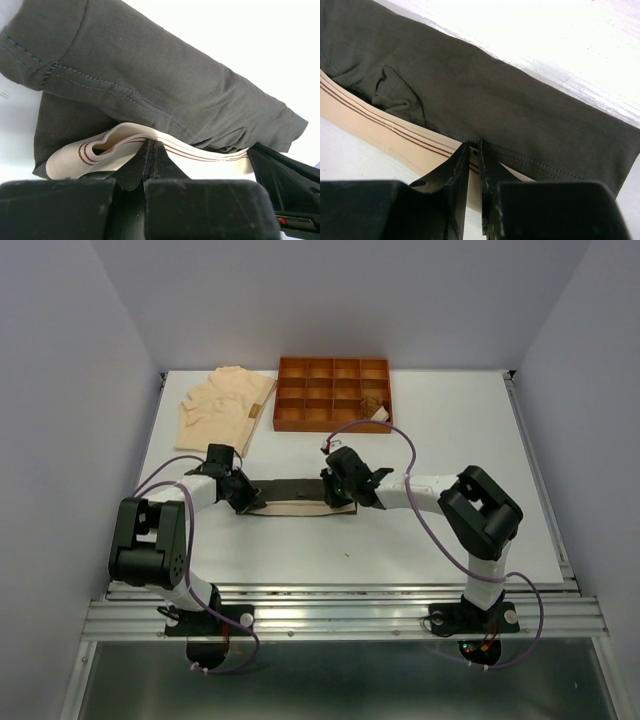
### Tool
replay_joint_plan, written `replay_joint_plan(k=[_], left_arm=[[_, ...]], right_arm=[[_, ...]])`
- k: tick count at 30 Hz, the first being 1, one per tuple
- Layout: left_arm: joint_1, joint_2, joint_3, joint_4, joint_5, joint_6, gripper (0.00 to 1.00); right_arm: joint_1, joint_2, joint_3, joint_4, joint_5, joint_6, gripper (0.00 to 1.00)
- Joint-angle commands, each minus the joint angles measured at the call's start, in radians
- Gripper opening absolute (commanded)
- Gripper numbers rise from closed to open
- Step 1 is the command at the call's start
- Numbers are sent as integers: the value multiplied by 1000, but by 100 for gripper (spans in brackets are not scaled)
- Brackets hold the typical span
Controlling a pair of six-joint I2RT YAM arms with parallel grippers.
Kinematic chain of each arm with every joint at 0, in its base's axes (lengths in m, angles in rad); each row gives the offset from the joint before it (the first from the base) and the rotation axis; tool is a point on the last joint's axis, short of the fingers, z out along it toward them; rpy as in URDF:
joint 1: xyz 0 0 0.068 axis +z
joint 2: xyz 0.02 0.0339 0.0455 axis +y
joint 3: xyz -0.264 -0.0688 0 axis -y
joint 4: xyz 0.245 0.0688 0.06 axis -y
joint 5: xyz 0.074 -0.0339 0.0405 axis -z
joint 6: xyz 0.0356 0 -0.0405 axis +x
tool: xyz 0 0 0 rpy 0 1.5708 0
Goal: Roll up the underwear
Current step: Fold the underwear
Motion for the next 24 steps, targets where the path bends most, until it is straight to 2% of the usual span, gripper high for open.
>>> replay_joint_plan(k=[1,13,20,24], left_arm=[[-5,-34,-48,-24,-40,0,0],[-5,-105,-60,-70,-63,25,0],[-9,-103,-155,-38,-34,31,0],[-54,-148,-176,-44,-8,-1,0]], right_arm=[[-1,45,-42,-31,142,14,16],[-31,-66,-189,-25,186,31,15],[-40,-83,-154,18,140,-27,17],[-49,-95,-105,22,148,-89,21]])
